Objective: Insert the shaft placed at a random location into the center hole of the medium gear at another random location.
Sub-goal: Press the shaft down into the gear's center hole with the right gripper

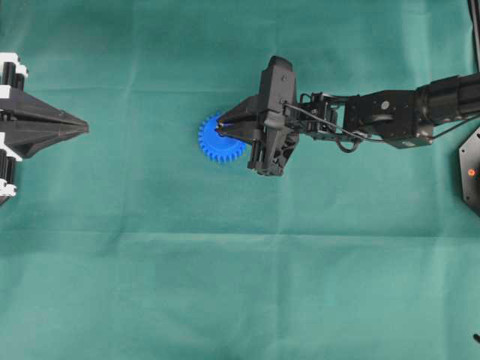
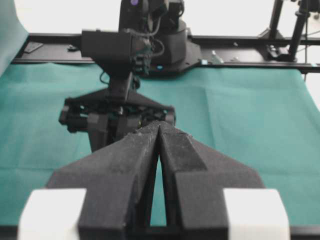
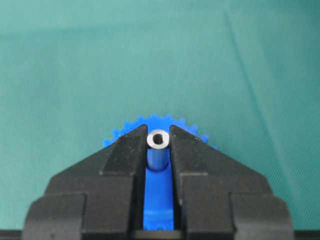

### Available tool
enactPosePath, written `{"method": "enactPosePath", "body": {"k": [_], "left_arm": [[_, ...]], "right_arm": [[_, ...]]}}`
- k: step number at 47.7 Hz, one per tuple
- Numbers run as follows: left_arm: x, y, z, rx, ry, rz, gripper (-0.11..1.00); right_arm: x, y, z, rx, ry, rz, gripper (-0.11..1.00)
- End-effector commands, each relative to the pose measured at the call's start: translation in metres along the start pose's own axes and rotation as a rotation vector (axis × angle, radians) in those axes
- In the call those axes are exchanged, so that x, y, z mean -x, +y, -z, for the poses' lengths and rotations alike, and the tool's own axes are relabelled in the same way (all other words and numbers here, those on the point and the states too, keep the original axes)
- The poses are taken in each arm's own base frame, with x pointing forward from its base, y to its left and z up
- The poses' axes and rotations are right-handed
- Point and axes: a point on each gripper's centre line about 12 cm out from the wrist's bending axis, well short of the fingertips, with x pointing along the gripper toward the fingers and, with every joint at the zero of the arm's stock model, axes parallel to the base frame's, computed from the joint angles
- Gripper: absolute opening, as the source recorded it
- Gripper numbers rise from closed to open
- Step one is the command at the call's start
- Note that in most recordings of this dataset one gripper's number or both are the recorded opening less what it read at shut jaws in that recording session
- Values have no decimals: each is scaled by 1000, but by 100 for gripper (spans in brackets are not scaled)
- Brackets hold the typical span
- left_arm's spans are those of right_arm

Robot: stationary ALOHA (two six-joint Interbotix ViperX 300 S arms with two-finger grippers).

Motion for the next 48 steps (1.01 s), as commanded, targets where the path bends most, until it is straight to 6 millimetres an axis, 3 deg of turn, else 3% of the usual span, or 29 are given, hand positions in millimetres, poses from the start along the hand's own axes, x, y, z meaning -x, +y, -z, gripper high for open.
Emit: {"method": "enactPosePath", "body": {"k": [1,36,39,48], "left_arm": [[-2,0,-8,-2,-18,-1,0],[-2,0,-7,-2,-12,-1,0],[-2,0,-7,-2,-12,-1,0],[-2,0,-7,-2,-12,-1,0]], "right_arm": [[-1,0,-7,-24,-25,2,13],[-3,0,-1,-28,15,2,14],[-3,1,-1,-33,19,0,24],[5,1,-7,-42,23,-1,76]]}}
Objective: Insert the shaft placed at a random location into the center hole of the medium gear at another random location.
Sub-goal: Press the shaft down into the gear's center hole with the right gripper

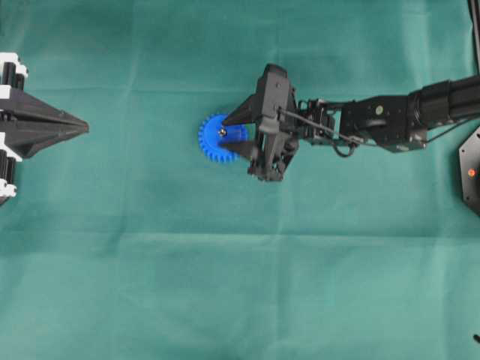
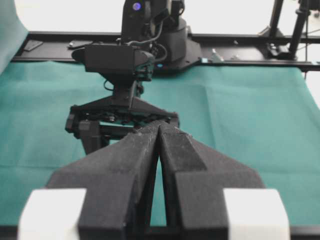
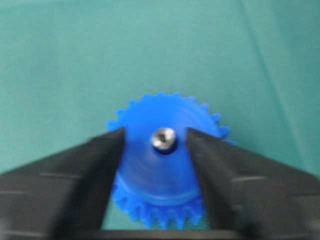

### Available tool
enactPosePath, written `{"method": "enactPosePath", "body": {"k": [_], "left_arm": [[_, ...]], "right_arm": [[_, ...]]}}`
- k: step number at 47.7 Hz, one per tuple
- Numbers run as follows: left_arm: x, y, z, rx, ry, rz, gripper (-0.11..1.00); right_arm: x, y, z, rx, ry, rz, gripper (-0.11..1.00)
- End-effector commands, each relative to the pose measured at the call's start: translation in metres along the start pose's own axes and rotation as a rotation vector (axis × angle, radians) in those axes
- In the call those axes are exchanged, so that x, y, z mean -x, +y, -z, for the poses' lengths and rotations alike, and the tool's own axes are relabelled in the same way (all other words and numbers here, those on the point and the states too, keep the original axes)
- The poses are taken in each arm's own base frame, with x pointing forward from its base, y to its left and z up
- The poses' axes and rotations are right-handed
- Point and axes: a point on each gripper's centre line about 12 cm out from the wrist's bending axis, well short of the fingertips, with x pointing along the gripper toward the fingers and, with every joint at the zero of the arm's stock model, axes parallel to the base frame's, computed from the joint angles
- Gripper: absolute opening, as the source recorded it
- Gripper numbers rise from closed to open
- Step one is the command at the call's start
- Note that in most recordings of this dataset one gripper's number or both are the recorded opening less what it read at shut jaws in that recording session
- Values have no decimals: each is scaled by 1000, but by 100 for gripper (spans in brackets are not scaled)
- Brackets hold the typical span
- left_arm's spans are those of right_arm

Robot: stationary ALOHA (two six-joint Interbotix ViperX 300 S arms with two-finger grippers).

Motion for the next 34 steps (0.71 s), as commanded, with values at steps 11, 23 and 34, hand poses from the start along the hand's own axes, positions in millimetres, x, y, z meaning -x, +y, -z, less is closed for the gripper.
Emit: {"method": "enactPosePath", "body": {"k": [11,23,34], "left_arm": [[-2,0,-7,-3,-18,-1,0],[-2,0,-7,-3,-18,-1,0],[-2,0,-7,-3,-18,-1,0]], "right_arm": [[27,-1,-24,-28,-32,1,80],[39,-1,-26,-28,-8,-1,82],[42,0,-21,-29,41,-2,82]]}}
